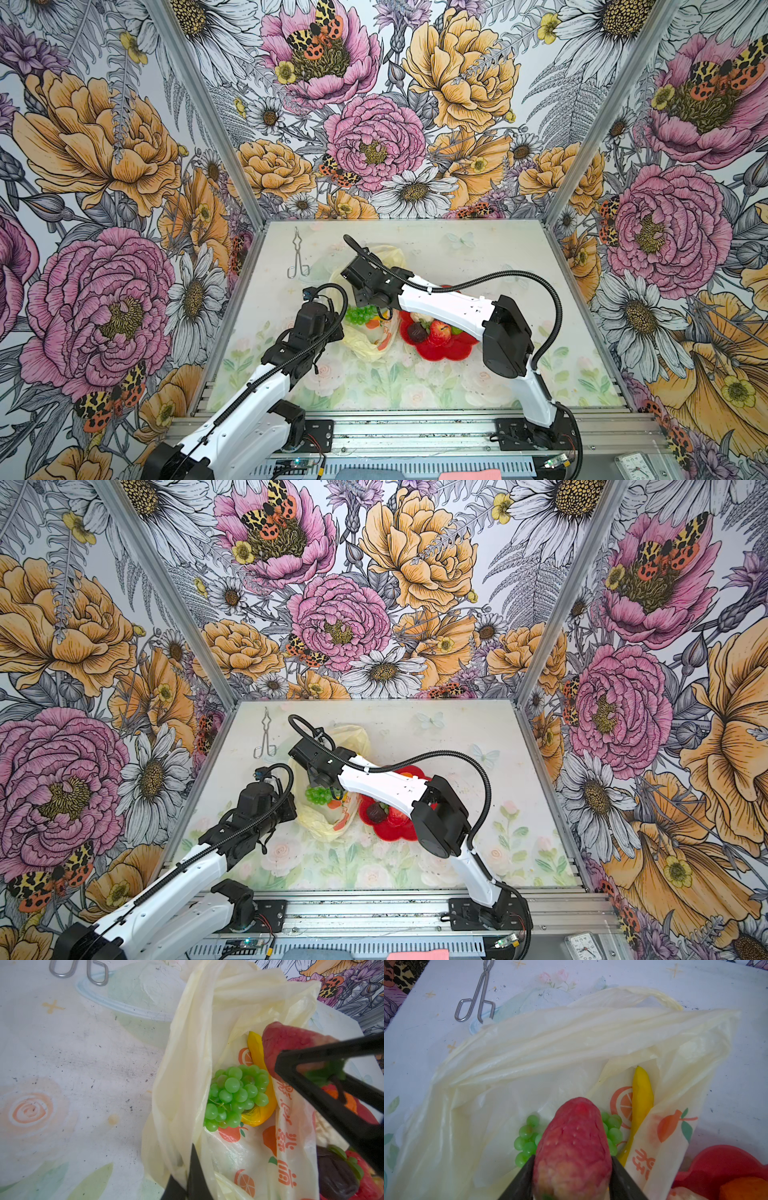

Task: Take the fake fruits out of the plastic bag
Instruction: 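Lift the red strawberry out and carry it over the red plate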

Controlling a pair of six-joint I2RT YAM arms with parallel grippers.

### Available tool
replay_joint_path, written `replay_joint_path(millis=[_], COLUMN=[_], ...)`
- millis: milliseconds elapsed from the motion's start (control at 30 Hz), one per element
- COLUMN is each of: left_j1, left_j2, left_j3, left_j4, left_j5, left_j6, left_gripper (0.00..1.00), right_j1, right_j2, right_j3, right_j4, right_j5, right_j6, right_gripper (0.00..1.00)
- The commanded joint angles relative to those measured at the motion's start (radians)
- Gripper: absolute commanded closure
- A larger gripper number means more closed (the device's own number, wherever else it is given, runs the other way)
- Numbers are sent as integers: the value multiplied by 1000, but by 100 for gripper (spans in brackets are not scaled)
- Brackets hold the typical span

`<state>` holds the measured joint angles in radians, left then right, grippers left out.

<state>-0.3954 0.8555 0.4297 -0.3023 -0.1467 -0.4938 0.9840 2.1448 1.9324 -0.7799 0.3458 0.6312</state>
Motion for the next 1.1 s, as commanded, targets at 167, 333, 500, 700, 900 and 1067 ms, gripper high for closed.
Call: replay_joint_path(millis=[167,333,500,700,900,1067], left_j1=[7,9,9,9,11,11], left_j2=[1,3,2,4,9,10], left_j3=[-3,-3,-3,-3,-1,-1], left_j4=[20,20,20,19,19,19], left_j5=[-12,-10,-11,-16,-13,-13], left_j6=[12,12,11,8,8,9], left_gripper=[100,100,100,100,100,100], right_j1=[17,17,3,-30,-83,-139], right_j2=[-189,-294,-400,-505,-575,-617], right_j3=[-151,-259,-377,-467,-539,-576], right_j4=[4,1,-9,-23,-54,-91], right_j5=[-75,-114,-158,-203,-244,-266], right_j6=[-64,-87,-108,-108,-113,-127], right_gripper=[47,47,48,48,48,49])
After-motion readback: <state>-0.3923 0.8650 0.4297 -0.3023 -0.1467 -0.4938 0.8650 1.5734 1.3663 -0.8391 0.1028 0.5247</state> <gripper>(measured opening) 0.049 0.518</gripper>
